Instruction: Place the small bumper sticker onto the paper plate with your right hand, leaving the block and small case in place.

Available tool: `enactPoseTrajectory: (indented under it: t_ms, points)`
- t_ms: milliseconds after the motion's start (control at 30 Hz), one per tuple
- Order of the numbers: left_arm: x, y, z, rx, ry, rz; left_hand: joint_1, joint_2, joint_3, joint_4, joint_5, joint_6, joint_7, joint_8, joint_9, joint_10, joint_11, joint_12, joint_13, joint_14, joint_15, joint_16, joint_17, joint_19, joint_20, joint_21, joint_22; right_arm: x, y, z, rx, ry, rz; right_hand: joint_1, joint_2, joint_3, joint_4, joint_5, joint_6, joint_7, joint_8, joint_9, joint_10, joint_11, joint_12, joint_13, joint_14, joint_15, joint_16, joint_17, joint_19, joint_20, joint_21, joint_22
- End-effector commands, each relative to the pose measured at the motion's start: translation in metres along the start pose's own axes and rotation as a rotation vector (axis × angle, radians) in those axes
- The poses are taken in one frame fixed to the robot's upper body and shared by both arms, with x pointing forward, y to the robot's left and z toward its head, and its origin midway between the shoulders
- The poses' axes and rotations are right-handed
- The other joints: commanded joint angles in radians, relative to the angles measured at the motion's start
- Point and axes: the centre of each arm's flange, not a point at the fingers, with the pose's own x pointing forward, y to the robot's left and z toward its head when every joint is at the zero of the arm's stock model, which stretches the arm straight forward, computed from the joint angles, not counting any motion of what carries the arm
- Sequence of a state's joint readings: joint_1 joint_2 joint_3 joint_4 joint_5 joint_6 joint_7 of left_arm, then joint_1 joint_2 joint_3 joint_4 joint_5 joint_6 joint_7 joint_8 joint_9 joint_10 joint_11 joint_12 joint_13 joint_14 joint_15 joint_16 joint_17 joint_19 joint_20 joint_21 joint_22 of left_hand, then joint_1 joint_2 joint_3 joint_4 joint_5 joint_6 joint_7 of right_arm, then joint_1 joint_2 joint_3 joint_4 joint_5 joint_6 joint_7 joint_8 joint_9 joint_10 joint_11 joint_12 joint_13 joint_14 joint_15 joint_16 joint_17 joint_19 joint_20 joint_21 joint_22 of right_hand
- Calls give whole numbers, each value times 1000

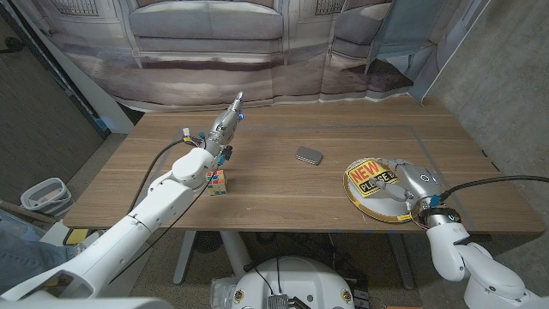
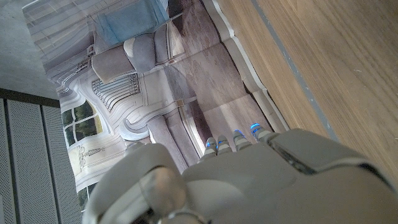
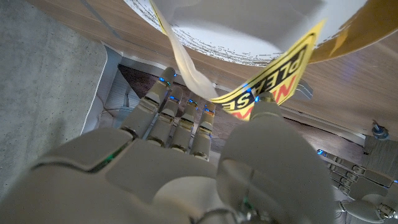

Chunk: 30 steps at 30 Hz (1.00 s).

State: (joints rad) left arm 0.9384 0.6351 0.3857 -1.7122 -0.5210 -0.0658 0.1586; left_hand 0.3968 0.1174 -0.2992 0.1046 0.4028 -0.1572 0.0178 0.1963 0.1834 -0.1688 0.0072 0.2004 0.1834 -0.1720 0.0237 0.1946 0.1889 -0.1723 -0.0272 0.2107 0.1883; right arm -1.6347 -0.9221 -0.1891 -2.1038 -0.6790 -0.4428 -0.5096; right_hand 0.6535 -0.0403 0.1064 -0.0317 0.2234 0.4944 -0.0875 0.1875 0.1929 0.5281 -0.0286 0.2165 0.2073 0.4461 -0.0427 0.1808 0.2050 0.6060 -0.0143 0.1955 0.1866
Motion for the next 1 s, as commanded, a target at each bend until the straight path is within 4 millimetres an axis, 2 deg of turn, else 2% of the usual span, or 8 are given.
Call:
enactPoseTrajectory:
  t_ms: [33,467,1000]
  points:
    - [0,0,0,6,10,-2,11,1,-8,3,-2,-6,3,1,6,-88,7,-1,5,-101,7,-5,1,-180,6,-1,4,0,2,0,9,8,8,-15,-4,-8,-1,11,-2,-2,-2,3,-7,0,1,3,-9,-19,0,3,-4,2,-6,-1]
    - [2,1,-1,1,9,-7,11,2,-9,4,-3,-7,4,0,6,-94,14,-2,5,-106,14,-6,1,-187,9,-3,5,1,-2,-1,16,15,7,-57,-33,-37,13,26,-19,0,-2,3,-29,2,-2,3,-35,-7,-1,0,-25,26,-9,-2]
    - [4,3,-1,2,8,-7,11,2,-10,5,-3,-9,2,0,6,-94,20,-1,5,-112,18,-6,1,-191,12,-3,5,3,-4,1,29,15,-3,-85,-41,-53,24,41,-41,2,-3,3,-46,10,-4,2,-48,2,2,-2,-34,36,-6,-2]
